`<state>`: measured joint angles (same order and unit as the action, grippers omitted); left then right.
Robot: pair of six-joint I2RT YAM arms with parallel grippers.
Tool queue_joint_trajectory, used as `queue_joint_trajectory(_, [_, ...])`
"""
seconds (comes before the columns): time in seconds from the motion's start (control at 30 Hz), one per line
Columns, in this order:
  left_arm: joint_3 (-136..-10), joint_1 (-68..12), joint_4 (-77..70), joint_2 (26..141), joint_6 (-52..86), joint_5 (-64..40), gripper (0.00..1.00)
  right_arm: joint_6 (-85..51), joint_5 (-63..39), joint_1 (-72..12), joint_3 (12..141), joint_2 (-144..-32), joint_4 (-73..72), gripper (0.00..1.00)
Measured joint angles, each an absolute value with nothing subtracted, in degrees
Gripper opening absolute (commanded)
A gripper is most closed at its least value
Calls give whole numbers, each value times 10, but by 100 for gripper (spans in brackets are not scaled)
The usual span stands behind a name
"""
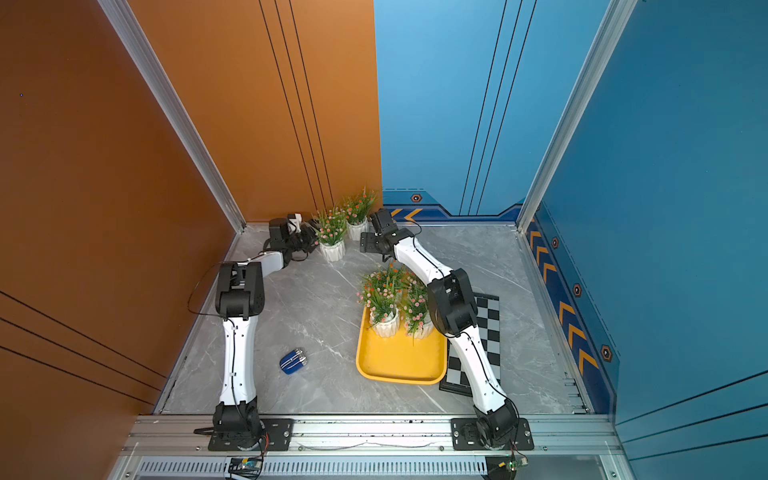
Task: Put the potted gypsophila into the storage box
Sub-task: Move the baby's breath potted plant to the center of the board.
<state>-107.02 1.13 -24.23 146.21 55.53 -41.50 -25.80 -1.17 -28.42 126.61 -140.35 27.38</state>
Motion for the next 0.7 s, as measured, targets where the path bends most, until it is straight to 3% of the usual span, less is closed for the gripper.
queue_joint_trajectory(0.3, [-1054, -41, -253, 1461, 555, -437, 98, -258, -1, -266, 1247, -1402, 274, 90])
queue_joint_trajectory(0.7, [-869, -117, -403, 1382, 625, -417, 98, -258, -4, -246, 1175, -1335, 274, 84])
